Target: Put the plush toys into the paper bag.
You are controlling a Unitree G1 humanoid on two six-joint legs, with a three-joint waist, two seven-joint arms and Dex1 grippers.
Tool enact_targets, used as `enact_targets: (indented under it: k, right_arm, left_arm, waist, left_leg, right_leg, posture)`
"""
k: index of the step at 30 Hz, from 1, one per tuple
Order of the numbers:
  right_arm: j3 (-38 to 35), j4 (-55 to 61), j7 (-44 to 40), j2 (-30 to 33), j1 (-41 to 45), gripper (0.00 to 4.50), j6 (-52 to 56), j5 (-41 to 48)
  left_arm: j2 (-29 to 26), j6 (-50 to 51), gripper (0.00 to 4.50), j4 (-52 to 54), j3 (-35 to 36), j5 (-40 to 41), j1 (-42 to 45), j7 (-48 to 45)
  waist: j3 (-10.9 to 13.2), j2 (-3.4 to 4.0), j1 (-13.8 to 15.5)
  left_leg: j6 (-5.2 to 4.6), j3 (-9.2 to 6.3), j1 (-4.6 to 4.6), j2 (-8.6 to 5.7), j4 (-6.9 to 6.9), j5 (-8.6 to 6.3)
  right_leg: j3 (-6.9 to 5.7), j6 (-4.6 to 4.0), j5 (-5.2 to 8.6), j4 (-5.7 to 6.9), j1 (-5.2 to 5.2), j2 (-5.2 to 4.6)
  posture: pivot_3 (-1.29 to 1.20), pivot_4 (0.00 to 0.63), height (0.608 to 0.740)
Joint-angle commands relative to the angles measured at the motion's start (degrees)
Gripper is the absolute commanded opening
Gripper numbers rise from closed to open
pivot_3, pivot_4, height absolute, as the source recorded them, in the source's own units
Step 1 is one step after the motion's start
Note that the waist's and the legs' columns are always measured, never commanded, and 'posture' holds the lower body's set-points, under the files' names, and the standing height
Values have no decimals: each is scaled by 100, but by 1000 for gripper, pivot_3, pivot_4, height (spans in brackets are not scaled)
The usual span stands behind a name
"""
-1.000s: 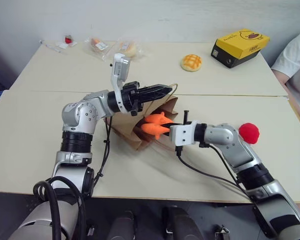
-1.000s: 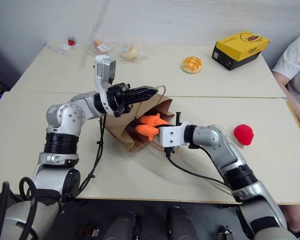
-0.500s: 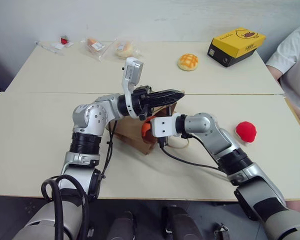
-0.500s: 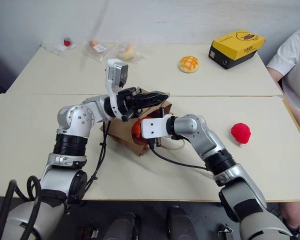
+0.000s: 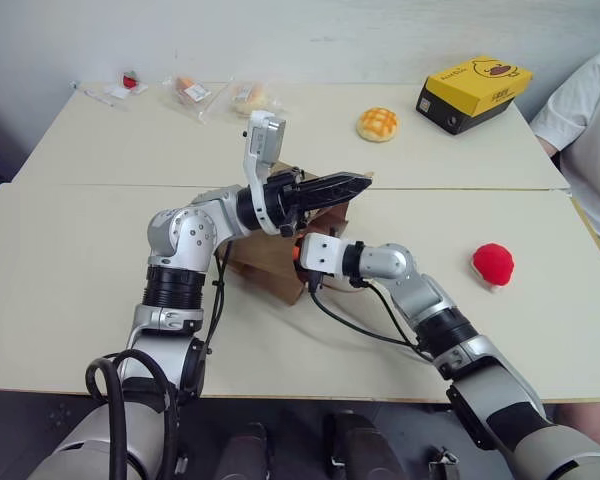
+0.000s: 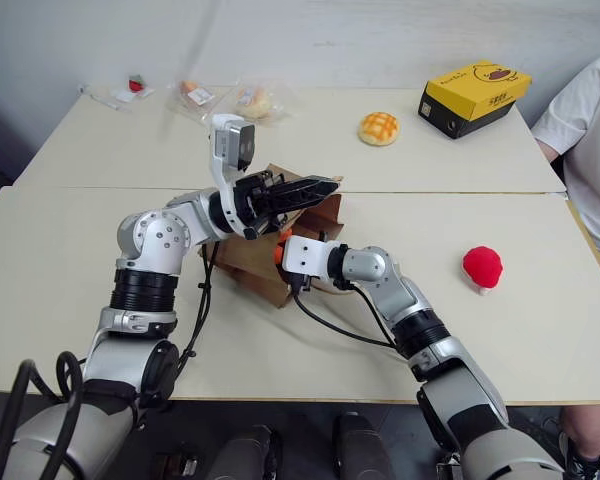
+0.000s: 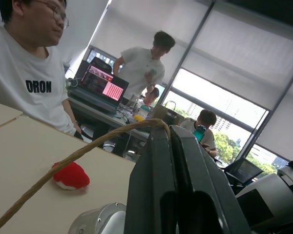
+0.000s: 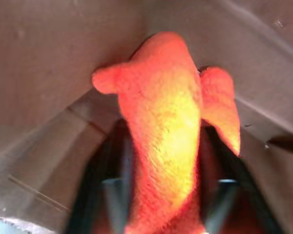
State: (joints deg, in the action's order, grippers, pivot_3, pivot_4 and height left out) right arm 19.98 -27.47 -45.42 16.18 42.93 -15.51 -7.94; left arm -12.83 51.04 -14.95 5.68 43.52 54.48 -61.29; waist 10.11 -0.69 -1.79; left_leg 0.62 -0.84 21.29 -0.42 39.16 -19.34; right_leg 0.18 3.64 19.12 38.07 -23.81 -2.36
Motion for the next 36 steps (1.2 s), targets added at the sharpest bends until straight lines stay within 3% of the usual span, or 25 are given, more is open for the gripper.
enact_targets:
  k: [1,6,14,17,19,21,24,28,32,36]
  right_arm:
    - [-326,784,-443,197,-122,2784,154,624]
    - [-948,1834,-1169,533,-687,4456,1149,2011]
    - [-2129,3485,-1327,1204,-1893,4456,2730,3809]
    - [-3157,4202,-726,1608,-2510,4456,3559,4620]
    - [-3826,4624,-756,1948,-3255,4456,3859,5029]
    - [-4372,4968,-843,2245,-4165,4456,3761,4818]
    - [-5200,5094,-627,2138,-5235,4456,3094,4306]
    - [-6087,4896,-97,1202,-6401,4456,1581,3485]
    - [-6239,4588,125,417,-7397,4456,515,2915]
    - [-6247,4288,230,155,-7889,4456,507,3126]
  left_arm:
    - [-130,-114,0,143,95,97,49,-52]
    - [-276,-206,0,189,83,59,-83,-76]
    - [-240,-265,0,440,44,112,-323,29]
    - [-289,-283,0,480,0,80,-342,-31]
    - [-305,-383,0,469,-3,48,-319,-87]
    - [-304,-477,0,433,-6,18,-307,-107]
    - [-303,-631,0,415,-49,-43,-333,-120]
    - [-289,-710,0,400,-95,-64,-393,-167]
    - [-244,-829,0,353,-138,-99,-445,-163]
    - [-166,-965,0,338,-180,-144,-499,-115]
  waist:
    - [0,0,2]
    - [0,0,27]
    - [0,0,39]
    - [1,0,73]
    - [1,0,158]
    - [0,0,229]
    - [1,0,298]
    - [0,1,307]
    - [-2,3,305]
    - [-2,5,231]
  left_leg:
    - [0,-1,0,0,-1,0]
    - [0,-4,0,0,-1,0]
    - [-1,-11,0,0,-5,-1]
    - [-4,-11,1,0,-8,-3]
    - [-5,-10,1,0,-7,-3]
    - [-5,-11,0,0,-13,-4]
    - [-11,-6,-4,0,-13,-7]
    - [-17,16,-22,-2,-10,-9]
    - [-15,15,-23,-1,-18,-9]
    - [-16,26,-34,-1,-17,-9]
  right_leg:
    - [-1,0,0,0,0,0]
    - [-4,0,0,-4,5,-1]
    - [-10,0,0,-9,10,-2]
    - [-8,0,0,-13,11,-3]
    - [-7,0,0,-22,11,-5]
    - [-9,0,0,-30,14,-3]
    - [-6,0,0,-28,22,1]
    - [17,7,-3,-28,24,3]
    - [17,6,-3,-28,22,5]
    - [29,7,-3,-27,28,3]
  posture:
    - [0,150,740]
    - [0,150,740]
    - [0,150,740]
    - [0,150,740]
    - [0,150,740]
    - [0,150,740]
    - [0,150,740]
    - [0,150,740]
    - [0,150,740]
    - [0,150,740]
